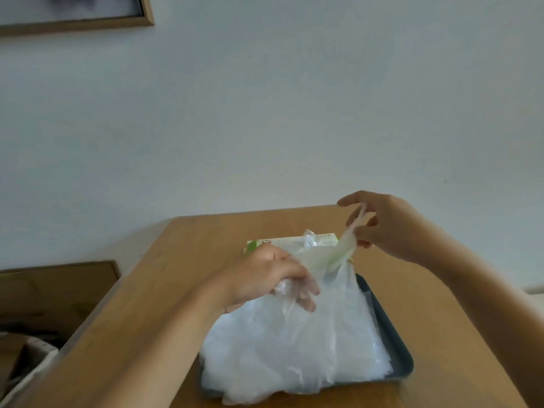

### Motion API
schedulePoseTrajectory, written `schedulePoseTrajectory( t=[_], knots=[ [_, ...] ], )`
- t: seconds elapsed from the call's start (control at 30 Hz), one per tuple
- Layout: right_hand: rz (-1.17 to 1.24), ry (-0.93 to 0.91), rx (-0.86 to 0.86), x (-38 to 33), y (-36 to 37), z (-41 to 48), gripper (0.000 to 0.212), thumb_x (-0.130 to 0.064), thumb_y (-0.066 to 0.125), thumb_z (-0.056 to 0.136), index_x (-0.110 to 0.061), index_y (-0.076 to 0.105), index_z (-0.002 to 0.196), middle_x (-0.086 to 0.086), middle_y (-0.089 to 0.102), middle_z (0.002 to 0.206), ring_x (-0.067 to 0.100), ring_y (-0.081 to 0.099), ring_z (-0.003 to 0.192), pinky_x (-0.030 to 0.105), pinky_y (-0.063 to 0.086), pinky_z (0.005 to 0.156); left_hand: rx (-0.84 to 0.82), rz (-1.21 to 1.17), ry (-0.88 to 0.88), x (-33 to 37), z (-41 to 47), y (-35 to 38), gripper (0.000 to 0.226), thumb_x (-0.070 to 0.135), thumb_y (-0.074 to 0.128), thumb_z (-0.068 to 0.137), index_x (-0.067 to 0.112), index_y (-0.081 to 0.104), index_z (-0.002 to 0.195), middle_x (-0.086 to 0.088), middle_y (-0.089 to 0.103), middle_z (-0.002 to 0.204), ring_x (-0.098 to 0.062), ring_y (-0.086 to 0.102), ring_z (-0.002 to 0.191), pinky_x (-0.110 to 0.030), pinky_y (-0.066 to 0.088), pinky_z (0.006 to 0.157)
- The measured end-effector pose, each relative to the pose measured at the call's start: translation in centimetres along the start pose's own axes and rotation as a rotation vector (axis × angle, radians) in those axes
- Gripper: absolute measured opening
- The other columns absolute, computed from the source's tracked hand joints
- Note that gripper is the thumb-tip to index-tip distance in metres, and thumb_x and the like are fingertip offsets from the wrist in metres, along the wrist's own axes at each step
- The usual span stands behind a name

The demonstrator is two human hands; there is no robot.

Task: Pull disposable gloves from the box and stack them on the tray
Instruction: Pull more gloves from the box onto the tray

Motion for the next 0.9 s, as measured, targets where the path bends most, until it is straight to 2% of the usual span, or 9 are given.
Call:
schedulePoseTrajectory(
  t=[0.1,0.2,0.3,0.4,0.5,0.6,0.7,0.77,0.9],
  knots=[
    [0.624,0.222,-0.050,1.5,1.1,-0.3,0.024,-0.016,0.059,0.093,-0.009,0.061,0.116,0.011,0.068,0.106,0.019,0.067,0.084,0.029,0.057,0.073,0.104,-0.199,-0.010,-0.6,-0.9,0.0,0.032,0.010,0.044,0.097,-0.003,0.072,0.090,-0.014,0.073,0.083,-0.026,0.069,0.088,-0.034,0.051,0.082],
    [1.187,0.495,-0.513,1.6,3.6,-2.2,0.084,-0.067,0.061,0.074,-0.004,0.058,0.128,0.018,0.059,0.126,0.031,0.060,0.110,0.043,0.054,0.090,0.217,-0.575,-0.040,-1.4,-1.3,-0.1,0.036,0.013,0.042,0.097,-0.011,0.069,0.099,-0.022,0.071,0.101,-0.028,0.070,0.088,-0.035,0.057,0.077],
    [1.439,0.526,-0.743,1.1,6.3,-4.7,0.094,-0.066,0.069,0.062,-0.001,0.057,0.130,0.019,0.054,0.133,0.033,0.054,0.122,0.048,0.041,0.106,0.267,-0.872,-0.048,-2.0,-1.5,-0.6,0.041,0.019,0.039,0.097,-0.001,0.075,0.098,-0.017,0.071,0.104,-0.026,0.071,0.089,-0.039,0.056,0.082],
    [1.374,0.415,-0.610,0.5,7.8,-5.5,0.084,-0.048,0.086,0.058,0.001,0.063,0.122,0.020,0.060,0.126,0.030,0.058,0.117,0.040,0.049,0.099,0.354,-1.009,-0.066,-2.8,-1.8,-1.0,0.036,0.020,0.043,0.096,-0.001,0.068,0.113,-0.021,0.068,0.114,-0.032,0.067,0.101,-0.047,0.050,0.095],
    [1.203,0.345,-0.344,-0.2,7.7,-4.8,0.058,-0.024,0.072,0.077,0.008,0.057,0.124,0.017,0.065,0.105,0.026,0.063,0.094,0.033,0.054,0.088,0.365,-1.033,-0.096,-3.6,-2.7,-0.6,0.035,0.018,0.051,0.088,-0.001,0.071,0.110,-0.023,0.067,0.114,-0.033,0.067,0.101,-0.048,0.048,0.097],
    [0.867,0.171,-0.247,-1.3,7.2,-4.3,0.035,-0.007,0.058,0.092,-0.010,0.057,0.127,0.013,0.062,0.092,0.027,0.063,0.079,0.032,0.057,0.081,0.397,-0.982,-0.133,-5.1,-4.0,-0.4,0.042,0.016,0.056,0.080,0.000,0.066,0.117,-0.020,0.067,0.115,-0.033,0.066,0.103,-0.044,0.054,0.089],
    [0.629,-0.062,-0.336,-2.3,6.8,-3.9,0.053,-0.004,0.049,0.096,-0.035,0.043,0.138,-0.003,0.056,0.075,0.015,0.054,0.062,0.026,0.051,0.069,0.415,-0.891,-0.097,-6.5,-5.8,-0.7,0.031,0.013,0.053,0.084,0.002,0.068,0.108,-0.021,0.069,0.110,-0.031,0.069,0.096,-0.036,0.058,0.078],
    [0.598,-0.054,-0.416,-2.0,6.6,-3.2,0.058,-0.005,0.049,0.097,-0.041,0.037,0.141,0.000,0.058,0.076,0.015,0.051,0.062,0.029,0.048,0.070,0.439,-0.829,-0.101,-7.0,-6.9,-0.8,0.024,0.008,0.047,0.091,0.002,0.069,0.099,-0.022,0.071,0.102,-0.029,0.072,0.086,-0.032,0.060,0.067],
    [0.489,0.073,-0.566,-0.3,6.6,-2.6,0.063,-0.004,0.058,0.092,-0.037,0.038,0.142,0.010,0.064,0.082,0.013,0.049,0.060,0.028,0.047,0.066,0.509,-0.652,-0.225,-7.7,-8.2,-1.5,0.029,-0.005,0.040,0.096,0.002,0.063,0.113,-0.018,0.072,0.083,-0.022,0.068,0.059,-0.026,0.056,0.048]
  ],
)
Point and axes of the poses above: each hand's wrist, its own z-axis towards the middle knuckle, its own y-axis out of the palm, x = y × z, the point moved 2 cm from there along z, towards the middle knuckle
